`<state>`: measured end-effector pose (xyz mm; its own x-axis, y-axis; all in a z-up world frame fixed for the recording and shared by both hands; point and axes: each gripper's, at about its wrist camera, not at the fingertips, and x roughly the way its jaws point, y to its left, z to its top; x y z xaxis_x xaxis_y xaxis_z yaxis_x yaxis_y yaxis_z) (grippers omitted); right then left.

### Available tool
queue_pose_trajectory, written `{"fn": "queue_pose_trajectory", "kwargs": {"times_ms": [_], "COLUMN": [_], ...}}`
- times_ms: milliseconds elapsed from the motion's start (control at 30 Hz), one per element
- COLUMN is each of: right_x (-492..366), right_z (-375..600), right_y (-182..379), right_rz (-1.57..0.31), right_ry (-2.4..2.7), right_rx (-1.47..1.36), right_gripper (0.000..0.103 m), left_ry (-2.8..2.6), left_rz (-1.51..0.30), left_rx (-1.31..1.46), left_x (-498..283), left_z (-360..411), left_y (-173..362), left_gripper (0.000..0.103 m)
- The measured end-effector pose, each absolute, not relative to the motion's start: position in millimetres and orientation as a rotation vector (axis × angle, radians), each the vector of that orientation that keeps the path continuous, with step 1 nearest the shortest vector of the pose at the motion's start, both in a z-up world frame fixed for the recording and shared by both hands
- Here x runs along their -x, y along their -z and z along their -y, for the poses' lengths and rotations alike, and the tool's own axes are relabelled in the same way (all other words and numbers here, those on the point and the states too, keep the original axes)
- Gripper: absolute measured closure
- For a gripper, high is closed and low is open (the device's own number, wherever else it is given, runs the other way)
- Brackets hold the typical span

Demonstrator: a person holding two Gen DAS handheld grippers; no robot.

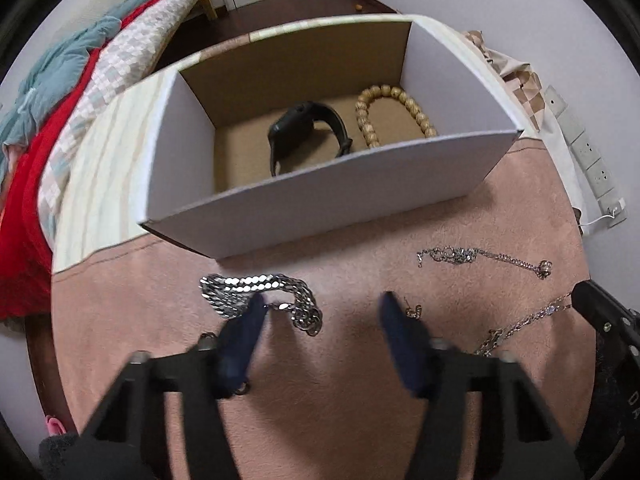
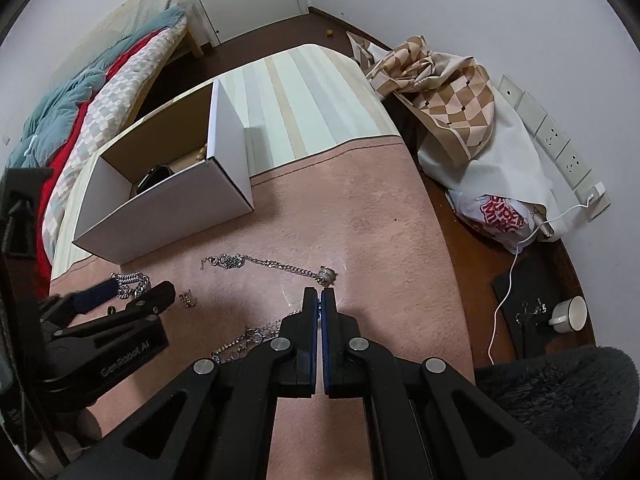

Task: Organize jewelry
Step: 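Grasp the chunky silver chain with the left gripper while the right gripper grasps a thin silver chain, then carry both chains into the white box and open both grippers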

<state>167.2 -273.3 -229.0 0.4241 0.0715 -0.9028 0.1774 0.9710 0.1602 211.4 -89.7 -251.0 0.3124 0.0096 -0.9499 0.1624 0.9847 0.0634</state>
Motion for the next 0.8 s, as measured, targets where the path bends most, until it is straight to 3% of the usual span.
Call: {"fn": "queue_pose_trajectory", "kwargs": {"times_ms": [133, 467, 800], "right_x": [-168.1, -167.0, -169.7], "right_z": [275.0, 271.0, 261.2], "right_y": [229.3, 211.9, 159.7], "right_rz": [-1.134, -1.101, -1.028], "right_ry": [0.069, 0.041, -0.06], "right_rx": [-0.255, -0.275, -0.315], "right_gripper": [0.102, 0.102, 0.102], "left_ry": [0.103, 0.133, 0.178], "left_rz": [-1.236, -1.2, -1.127], "left_rx": [-0.165, -0.122, -0.014], "left_x": [-212.5, -199.5, -190.2], "left_z": [89.8, 84.9, 50.0], "left_y": [251.1, 231.6, 168.8], "left_gripper": [0.094, 0.097, 0.097]}}
